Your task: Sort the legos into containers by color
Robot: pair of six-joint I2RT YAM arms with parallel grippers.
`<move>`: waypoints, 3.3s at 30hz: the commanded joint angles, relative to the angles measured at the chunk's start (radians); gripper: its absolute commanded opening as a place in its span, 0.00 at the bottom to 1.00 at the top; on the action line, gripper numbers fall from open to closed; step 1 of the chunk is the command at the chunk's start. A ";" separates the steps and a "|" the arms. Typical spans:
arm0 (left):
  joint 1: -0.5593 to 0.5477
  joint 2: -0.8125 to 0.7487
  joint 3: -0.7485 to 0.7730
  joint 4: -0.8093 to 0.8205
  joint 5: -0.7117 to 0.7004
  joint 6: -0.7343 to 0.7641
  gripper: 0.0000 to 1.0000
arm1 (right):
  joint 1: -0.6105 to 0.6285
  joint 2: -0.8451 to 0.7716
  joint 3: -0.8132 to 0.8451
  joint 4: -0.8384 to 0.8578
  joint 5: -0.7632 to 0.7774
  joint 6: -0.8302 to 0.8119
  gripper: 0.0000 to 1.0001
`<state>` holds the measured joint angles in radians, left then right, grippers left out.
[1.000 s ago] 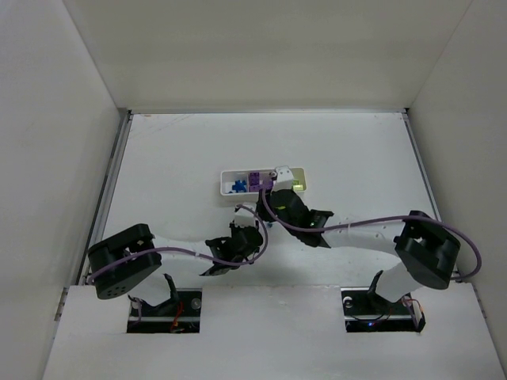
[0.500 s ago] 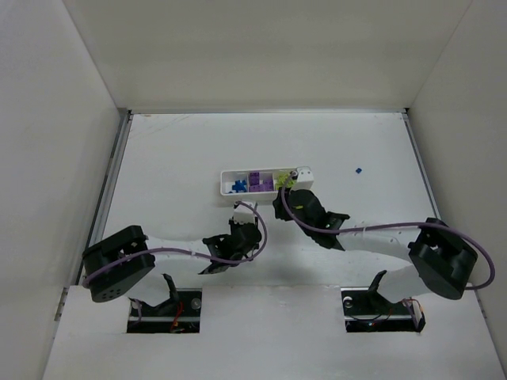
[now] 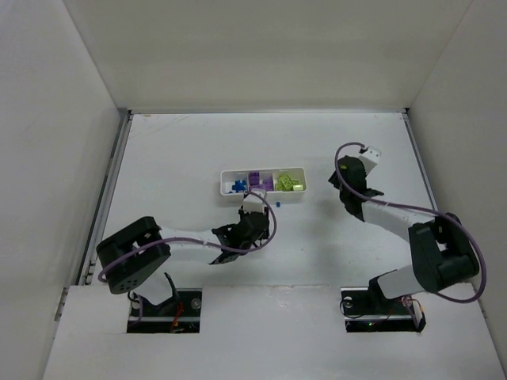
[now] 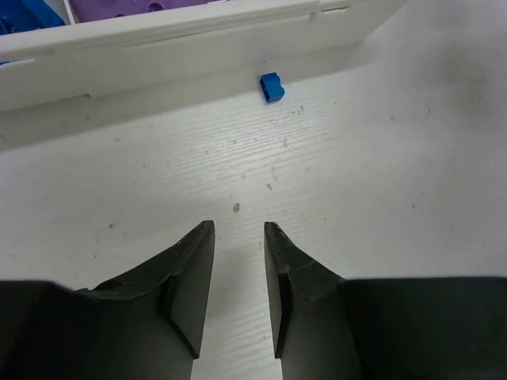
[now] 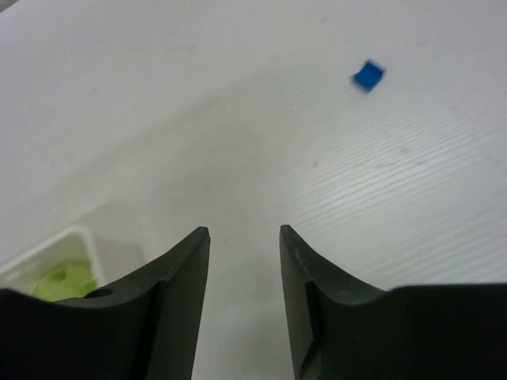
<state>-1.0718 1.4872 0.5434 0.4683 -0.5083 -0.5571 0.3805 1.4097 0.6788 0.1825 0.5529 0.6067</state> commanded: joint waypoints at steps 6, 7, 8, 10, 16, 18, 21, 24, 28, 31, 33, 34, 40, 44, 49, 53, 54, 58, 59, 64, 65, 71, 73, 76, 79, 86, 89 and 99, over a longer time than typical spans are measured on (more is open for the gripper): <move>0.079 0.166 0.208 0.061 0.056 0.091 0.33 | -0.128 0.015 0.019 0.070 -0.117 -0.004 0.50; 0.080 0.197 0.237 0.062 0.054 0.098 0.34 | -0.127 0.002 0.001 0.084 -0.119 -0.004 0.50; 0.082 0.220 0.262 0.056 0.053 0.102 0.34 | -0.118 -0.009 -0.016 0.093 -0.125 -0.004 0.50; 0.080 0.264 0.303 0.050 0.045 0.102 0.34 | -0.095 -0.021 -0.047 0.109 -0.130 -0.005 0.50; 0.060 0.381 0.406 0.010 -0.034 0.103 0.32 | -0.101 -0.077 -0.119 0.158 -0.163 -0.016 0.50; 0.053 0.396 0.418 0.000 -0.081 0.103 0.31 | -0.101 -0.092 -0.128 0.167 -0.197 -0.016 0.50; 0.043 0.413 0.423 -0.002 -0.125 0.105 0.30 | -0.096 -0.097 -0.130 0.172 -0.212 -0.016 0.50; 0.034 0.427 0.429 -0.002 -0.150 0.106 0.29 | -0.093 -0.087 -0.128 0.183 -0.215 -0.010 0.50; 0.039 0.476 0.454 -0.003 -0.156 0.103 0.25 | -0.087 -0.101 -0.137 0.195 -0.222 -0.005 0.50; 0.043 0.507 0.464 -0.004 -0.154 0.094 0.24 | -0.087 -0.110 -0.142 0.195 -0.222 -0.004 0.50; 0.045 0.519 0.467 0.001 -0.156 0.092 0.20 | -0.082 -0.115 -0.145 0.195 -0.225 -0.004 0.50; 0.046 0.521 0.469 0.000 -0.148 0.092 0.14 | -0.082 -0.115 -0.147 0.195 -0.225 -0.004 0.50; 0.002 0.375 0.368 0.004 -0.125 0.089 0.08 | -0.087 -0.115 -0.151 0.195 -0.217 -0.004 0.50; -0.007 0.182 0.273 0.004 -0.127 0.092 0.09 | -0.082 -0.107 -0.154 0.195 -0.212 0.005 0.50; 0.094 0.032 0.211 0.004 -0.127 0.098 0.11 | -0.085 -0.091 -0.154 0.195 -0.203 0.004 0.48; 0.219 -0.007 0.207 0.009 -0.081 0.086 0.11 | -0.091 -0.107 -0.159 0.186 -0.189 -0.005 0.47; 0.245 -0.004 0.211 0.018 -0.073 0.089 0.12 | -0.096 -0.110 -0.160 0.183 -0.188 -0.007 0.47; 0.331 0.068 0.240 0.052 -0.044 0.099 0.12 | -0.120 -0.126 -0.157 0.157 -0.183 -0.019 0.47; 0.347 0.082 0.243 0.052 -0.035 0.092 0.12 | -0.133 -0.127 -0.153 0.146 -0.177 -0.028 0.47; 0.391 0.133 0.245 0.058 -0.038 0.076 0.16 | -0.193 -0.088 -0.122 0.092 -0.122 -0.041 0.46; 0.401 0.142 0.245 0.058 -0.033 0.072 0.20 | -0.205 -0.066 -0.111 0.089 -0.116 -0.042 0.46; 0.405 0.075 0.204 0.061 -0.030 0.066 0.47 | -0.282 0.087 -0.004 0.071 -0.096 -0.053 0.48; 0.399 0.015 0.167 0.062 -0.032 0.069 0.51 | -0.301 0.132 0.043 0.064 -0.099 -0.059 0.49; 0.375 -0.083 0.090 0.079 -0.022 0.063 0.52 | -0.317 0.192 0.114 0.042 -0.088 -0.080 0.50; 0.341 -0.168 0.017 0.101 -0.010 0.060 0.52 | -0.332 0.270 0.210 -0.018 -0.097 -0.090 0.49; 0.316 -0.209 -0.059 0.177 0.014 0.056 0.52 | -0.344 0.408 0.385 -0.152 -0.108 -0.128 0.45; 0.304 -0.197 -0.074 0.205 0.024 0.048 0.52 | -0.351 0.434 0.421 -0.196 -0.111 -0.113 0.43; 0.322 -0.258 -0.115 0.234 0.036 0.037 0.52 | -0.380 0.541 0.556 -0.363 -0.148 -0.065 0.39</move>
<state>-0.7631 1.2728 0.4446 0.6395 -0.4778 -0.5076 0.0124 1.9362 1.1843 -0.0990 0.4206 0.5224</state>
